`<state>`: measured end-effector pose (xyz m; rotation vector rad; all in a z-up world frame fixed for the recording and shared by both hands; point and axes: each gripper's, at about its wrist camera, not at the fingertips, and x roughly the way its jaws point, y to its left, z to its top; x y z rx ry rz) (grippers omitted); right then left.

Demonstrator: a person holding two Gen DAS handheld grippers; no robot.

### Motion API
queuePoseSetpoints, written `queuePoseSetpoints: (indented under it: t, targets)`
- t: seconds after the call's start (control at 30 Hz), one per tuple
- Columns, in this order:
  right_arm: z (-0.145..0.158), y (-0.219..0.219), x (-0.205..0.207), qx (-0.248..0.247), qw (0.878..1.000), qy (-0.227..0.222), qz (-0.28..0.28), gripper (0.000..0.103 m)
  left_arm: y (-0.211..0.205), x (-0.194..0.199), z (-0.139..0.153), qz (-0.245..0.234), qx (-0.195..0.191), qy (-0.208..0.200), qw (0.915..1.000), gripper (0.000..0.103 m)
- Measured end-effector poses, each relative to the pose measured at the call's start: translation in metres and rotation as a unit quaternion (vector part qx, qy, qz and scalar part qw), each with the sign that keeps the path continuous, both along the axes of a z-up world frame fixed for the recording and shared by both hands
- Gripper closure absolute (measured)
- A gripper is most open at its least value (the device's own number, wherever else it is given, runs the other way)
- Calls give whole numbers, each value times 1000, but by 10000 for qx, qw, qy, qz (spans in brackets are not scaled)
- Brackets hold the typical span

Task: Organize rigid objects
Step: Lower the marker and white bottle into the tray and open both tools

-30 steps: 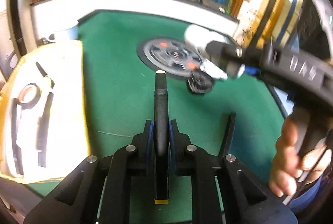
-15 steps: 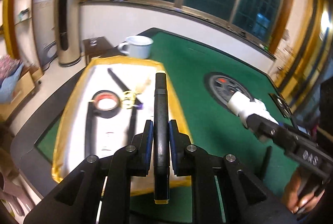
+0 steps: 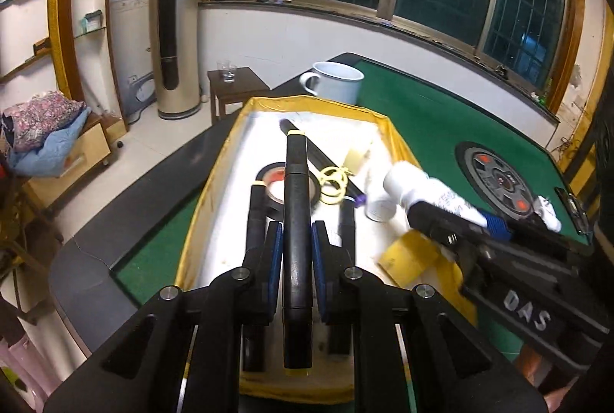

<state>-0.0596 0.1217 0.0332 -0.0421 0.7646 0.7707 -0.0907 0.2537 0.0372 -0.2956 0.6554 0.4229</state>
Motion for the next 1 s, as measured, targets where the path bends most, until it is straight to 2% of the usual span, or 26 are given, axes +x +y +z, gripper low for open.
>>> queuePoseSetpoints:
  t: [0.17, 0.33, 0.5, 0.73, 0.8, 0.93, 1.0]
  targets:
    - [-2, 17, 5, -126, 9998, -139, -46, 72, 5, 3, -7, 80, 102, -50, 9999, 90]
    - [-7, 28, 10, -243, 9997, -59, -49, 72, 3, 6, -10, 155, 350, -83, 9992, 90]
    - [-11, 35, 13, -348, 9994, -37, -66, 72, 6, 11, -14, 93, 228, 10, 9997, 90]
    - [-10, 35, 16, -303, 9995, 105, 1, 72, -1, 12, -14, 39, 317, 130, 9994, 90]
    - [-9, 35, 15, -293, 9995, 69, 22, 71, -2, 12, -13, 42, 304, 158, 9994, 88]
    - [-5, 34, 12, -307, 9995, -6, 27, 60, -3, 8, -9, 41, 222, 123, 9997, 83]
    - [0, 32, 10, -269, 9996, -84, 33, 60, -3, 4, -6, 73, 227, 97, 9997, 83]
